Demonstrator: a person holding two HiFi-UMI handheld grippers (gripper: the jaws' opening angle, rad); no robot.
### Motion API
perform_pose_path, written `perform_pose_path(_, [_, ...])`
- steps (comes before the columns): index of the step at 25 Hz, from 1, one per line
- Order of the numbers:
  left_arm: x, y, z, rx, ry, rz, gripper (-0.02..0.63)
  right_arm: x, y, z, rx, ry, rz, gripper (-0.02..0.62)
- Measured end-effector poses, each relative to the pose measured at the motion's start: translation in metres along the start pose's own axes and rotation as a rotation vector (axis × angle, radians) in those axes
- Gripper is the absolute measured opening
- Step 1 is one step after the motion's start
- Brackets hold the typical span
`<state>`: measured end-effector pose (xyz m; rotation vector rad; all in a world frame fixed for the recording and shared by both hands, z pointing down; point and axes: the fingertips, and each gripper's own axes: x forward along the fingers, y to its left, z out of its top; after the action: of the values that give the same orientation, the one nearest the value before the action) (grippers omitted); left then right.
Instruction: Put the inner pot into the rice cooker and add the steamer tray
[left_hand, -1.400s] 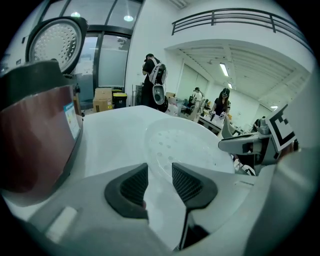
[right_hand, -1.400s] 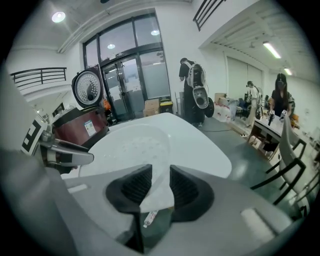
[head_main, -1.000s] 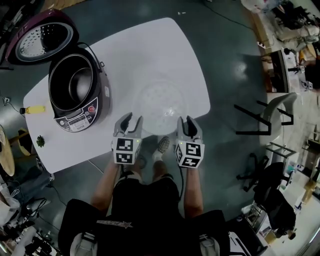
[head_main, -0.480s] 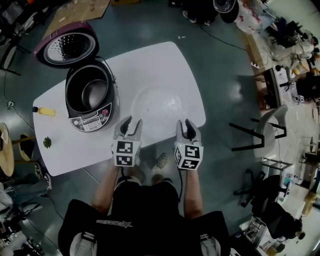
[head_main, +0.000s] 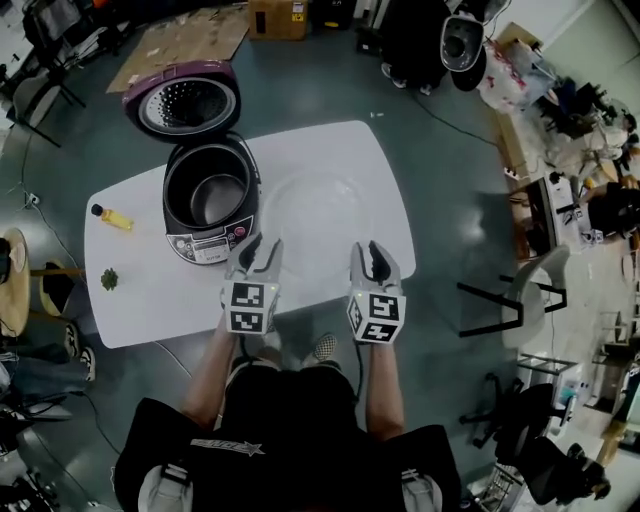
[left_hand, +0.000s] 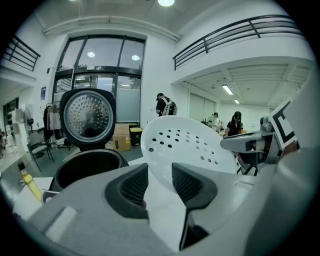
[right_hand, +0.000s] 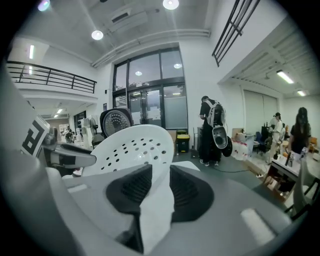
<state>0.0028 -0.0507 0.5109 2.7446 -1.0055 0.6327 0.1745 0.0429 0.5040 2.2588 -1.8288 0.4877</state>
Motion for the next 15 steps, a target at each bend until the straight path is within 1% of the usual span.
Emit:
perform_pose_path(10, [-0.023, 0.064, 0.029, -0.019, -0.059, 0.104, 0.156, 0.037, 0.053, 0.05, -0.048, -0.071, 0.101, 0.106])
perform_pose_path(15, [-0.037, 0.098, 0.035, -0.029, -0.082, 0.148, 0.155, 0.053, 0.085, 0.067, -0.067, -0.095, 0.144, 0.104])
